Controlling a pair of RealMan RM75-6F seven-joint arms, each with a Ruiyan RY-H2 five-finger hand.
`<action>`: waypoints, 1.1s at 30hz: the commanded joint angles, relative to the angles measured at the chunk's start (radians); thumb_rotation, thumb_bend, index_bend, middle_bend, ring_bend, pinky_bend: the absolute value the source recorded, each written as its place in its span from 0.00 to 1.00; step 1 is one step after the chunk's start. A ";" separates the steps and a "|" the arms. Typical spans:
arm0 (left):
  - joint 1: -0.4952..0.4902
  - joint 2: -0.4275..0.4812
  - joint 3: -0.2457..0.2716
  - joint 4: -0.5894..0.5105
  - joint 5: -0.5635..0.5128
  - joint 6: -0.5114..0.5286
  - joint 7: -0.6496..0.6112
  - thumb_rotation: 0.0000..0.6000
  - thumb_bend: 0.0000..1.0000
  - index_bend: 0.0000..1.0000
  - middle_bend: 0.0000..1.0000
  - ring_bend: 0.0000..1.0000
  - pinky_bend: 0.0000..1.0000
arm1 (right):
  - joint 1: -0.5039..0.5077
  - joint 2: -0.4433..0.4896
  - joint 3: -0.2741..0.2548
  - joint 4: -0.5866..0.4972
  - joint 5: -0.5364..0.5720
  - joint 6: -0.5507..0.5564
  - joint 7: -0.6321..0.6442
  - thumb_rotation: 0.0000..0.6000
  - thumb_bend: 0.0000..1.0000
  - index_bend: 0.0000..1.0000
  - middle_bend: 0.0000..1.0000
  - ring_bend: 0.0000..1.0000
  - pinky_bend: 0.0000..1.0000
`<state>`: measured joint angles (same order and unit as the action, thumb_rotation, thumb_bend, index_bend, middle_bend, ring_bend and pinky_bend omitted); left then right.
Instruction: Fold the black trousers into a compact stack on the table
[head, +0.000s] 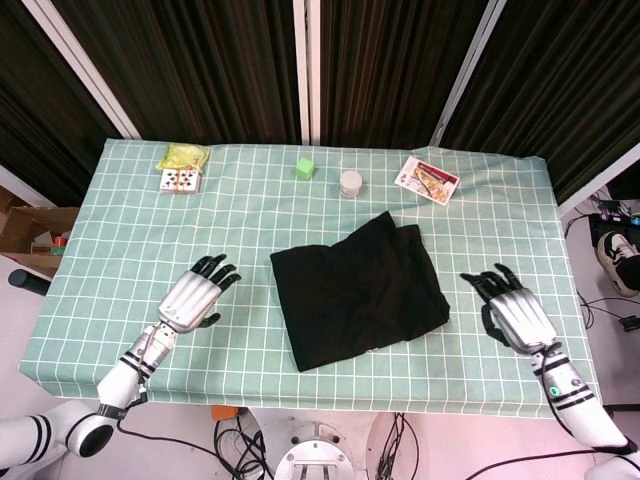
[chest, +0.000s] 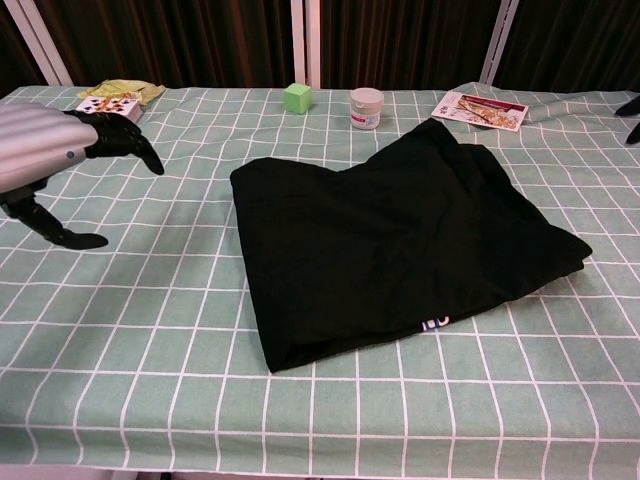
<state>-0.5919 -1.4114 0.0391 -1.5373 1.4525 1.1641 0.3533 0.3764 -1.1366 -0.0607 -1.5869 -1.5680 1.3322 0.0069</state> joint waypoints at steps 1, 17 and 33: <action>-0.001 -0.082 0.038 0.130 0.115 0.027 -0.057 1.00 0.20 0.25 0.19 0.08 0.17 | -0.054 0.089 0.027 -0.084 -0.031 0.087 -0.002 1.00 0.74 0.15 0.25 0.16 0.12; -0.072 -0.444 0.022 0.621 0.273 0.059 -0.315 1.00 0.14 0.22 0.15 0.08 0.16 | -0.106 0.124 0.046 -0.132 -0.052 0.120 -0.018 1.00 0.72 0.15 0.25 0.16 0.12; -0.130 -0.678 0.018 1.025 0.330 0.195 -0.547 1.00 0.11 0.23 0.14 0.08 0.17 | -0.130 0.104 0.060 -0.110 -0.053 0.113 0.000 1.00 0.72 0.15 0.25 0.16 0.12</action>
<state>-0.7108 -2.0744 0.0584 -0.5294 1.7806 1.3533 -0.1766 0.2464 -1.0317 -0.0012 -1.6976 -1.6211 1.4449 0.0068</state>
